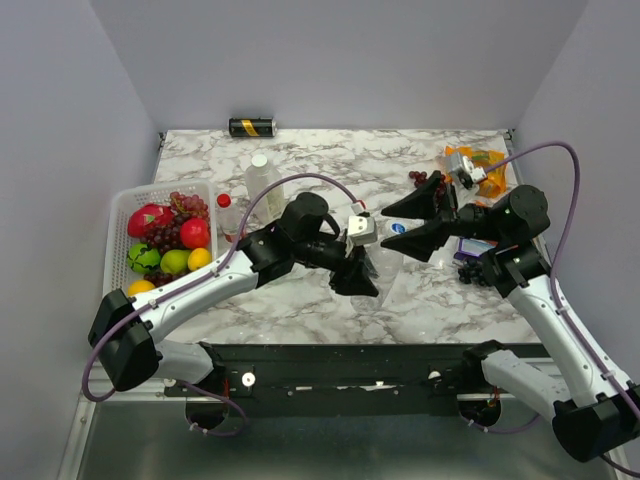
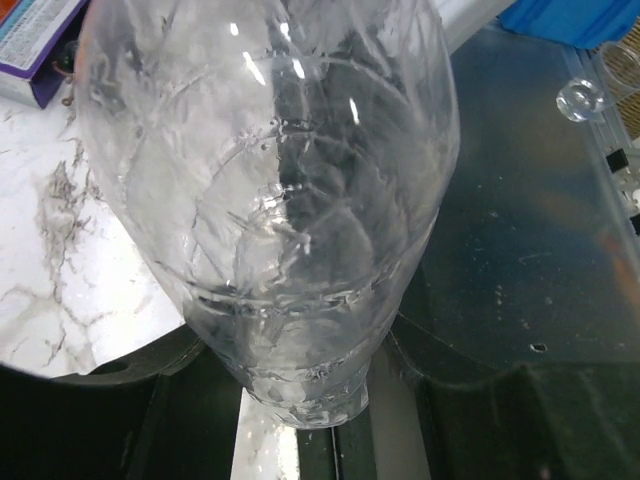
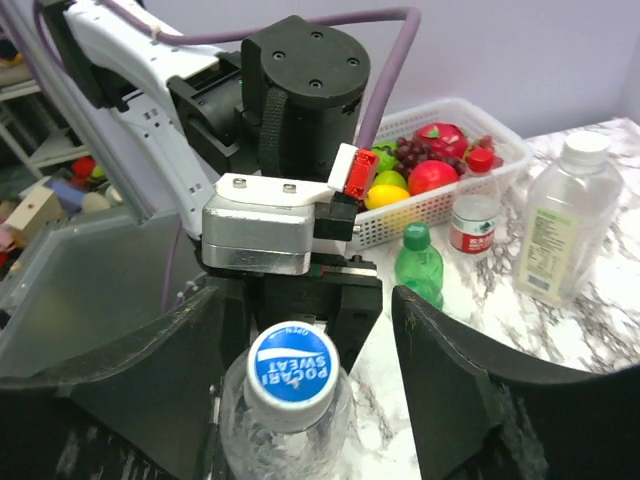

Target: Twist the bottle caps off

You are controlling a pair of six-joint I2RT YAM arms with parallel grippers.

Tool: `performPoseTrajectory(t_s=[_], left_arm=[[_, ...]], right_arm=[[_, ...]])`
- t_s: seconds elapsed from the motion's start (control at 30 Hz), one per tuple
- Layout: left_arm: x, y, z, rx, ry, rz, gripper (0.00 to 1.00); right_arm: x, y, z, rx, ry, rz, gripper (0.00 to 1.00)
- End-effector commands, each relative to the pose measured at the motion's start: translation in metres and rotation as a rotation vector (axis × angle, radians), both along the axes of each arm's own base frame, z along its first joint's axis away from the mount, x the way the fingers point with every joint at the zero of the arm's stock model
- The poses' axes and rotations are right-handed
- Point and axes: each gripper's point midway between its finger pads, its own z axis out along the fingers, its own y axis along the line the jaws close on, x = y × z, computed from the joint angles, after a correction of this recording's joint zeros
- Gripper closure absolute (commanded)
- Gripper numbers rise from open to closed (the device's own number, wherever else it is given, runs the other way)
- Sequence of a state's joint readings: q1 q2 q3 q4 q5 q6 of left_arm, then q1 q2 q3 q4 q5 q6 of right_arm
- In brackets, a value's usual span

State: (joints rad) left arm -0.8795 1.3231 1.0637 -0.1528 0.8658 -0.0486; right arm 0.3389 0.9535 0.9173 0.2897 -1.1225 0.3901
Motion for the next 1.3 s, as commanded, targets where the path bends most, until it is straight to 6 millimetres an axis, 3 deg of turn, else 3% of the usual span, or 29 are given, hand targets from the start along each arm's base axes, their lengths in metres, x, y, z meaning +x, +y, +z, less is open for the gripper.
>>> performPoseTrajectory(t_s=[0.0, 0.2, 0.37, 0.53, 0.6, 0.77, 1.0, 1.27], left_arm=[[0.019, -0.004, 0.012, -0.021, -0.064, 0.101, 0.86], [0.036, 0.000, 0.010, 0.004, -0.099, 0.213, 0.86], [0.068, 0.011, 0.006, 0.057, -0.154, 0.410, 0.86], [0.091, 0.023, -0.008, 0.143, -0.156, 0.565, 0.86], [0.102, 0.027, -0.013, 0.176, -0.165, 0.620, 0.86], [0.103, 0.025, -0.019, 0.191, -0.149, 0.621, 0.86], [0.101, 0.022, -0.025, 0.202, -0.135, 0.602, 0.86], [0.100, 0.020, -0.028, 0.212, -0.131, 0.591, 0.86]], right_arm=[[0.012, -0.014, 0.010, 0.022, 0.012, -0.147, 0.19], [0.029, -0.029, 0.015, 0.050, 0.075, -0.306, 0.15], [0.051, -0.053, 0.010, 0.074, 0.119, -0.546, 0.15], [0.050, -0.071, 0.007, 0.111, 0.140, -0.665, 0.21], [0.050, -0.068, 0.003, 0.111, 0.168, -0.655, 0.28], [0.059, -0.053, -0.013, 0.089, 0.237, -0.615, 0.36], [0.066, -0.028, -0.025, 0.058, 0.276, -0.585, 0.37], [0.073, -0.016, -0.033, 0.042, 0.303, -0.571, 0.37]])
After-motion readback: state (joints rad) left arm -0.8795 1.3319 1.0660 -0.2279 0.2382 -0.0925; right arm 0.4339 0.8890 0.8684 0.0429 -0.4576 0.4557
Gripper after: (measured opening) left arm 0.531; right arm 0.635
